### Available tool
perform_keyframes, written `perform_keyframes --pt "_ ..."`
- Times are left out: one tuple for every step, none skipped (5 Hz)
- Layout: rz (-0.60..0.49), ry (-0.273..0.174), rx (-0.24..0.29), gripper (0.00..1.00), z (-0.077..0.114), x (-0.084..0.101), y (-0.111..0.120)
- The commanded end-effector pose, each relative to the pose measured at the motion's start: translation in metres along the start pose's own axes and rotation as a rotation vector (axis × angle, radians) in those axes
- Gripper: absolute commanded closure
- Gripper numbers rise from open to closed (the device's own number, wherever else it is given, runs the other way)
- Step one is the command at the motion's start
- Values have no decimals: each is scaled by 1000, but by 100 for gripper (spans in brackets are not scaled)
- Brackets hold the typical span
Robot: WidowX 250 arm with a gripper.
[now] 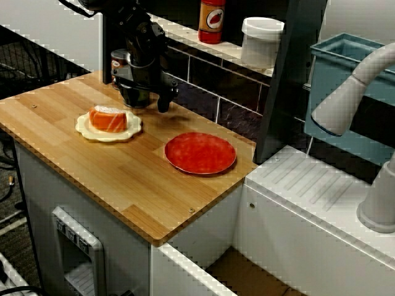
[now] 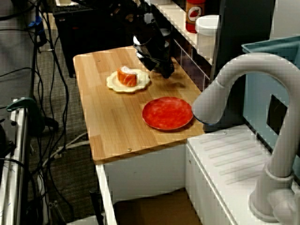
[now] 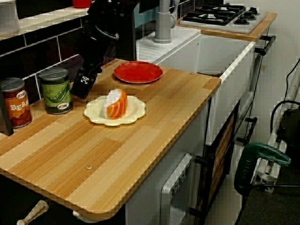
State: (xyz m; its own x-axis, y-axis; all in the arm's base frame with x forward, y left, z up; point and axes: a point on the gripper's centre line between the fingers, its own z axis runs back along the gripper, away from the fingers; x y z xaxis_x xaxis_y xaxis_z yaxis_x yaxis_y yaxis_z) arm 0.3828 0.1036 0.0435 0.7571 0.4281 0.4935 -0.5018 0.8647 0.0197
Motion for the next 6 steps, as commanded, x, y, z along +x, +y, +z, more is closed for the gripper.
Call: perform_keyframes --pt "54 -67 -8 0 26 25 29" --pt "70 -66 3 0 27 26 41" --pt "82 -67 15 0 27 28 48" --pt "101 -67 13 0 28 30 51" --pt "103 -64 10 0 30 32 48" --pt "113 -57 7 0 30 36 48"
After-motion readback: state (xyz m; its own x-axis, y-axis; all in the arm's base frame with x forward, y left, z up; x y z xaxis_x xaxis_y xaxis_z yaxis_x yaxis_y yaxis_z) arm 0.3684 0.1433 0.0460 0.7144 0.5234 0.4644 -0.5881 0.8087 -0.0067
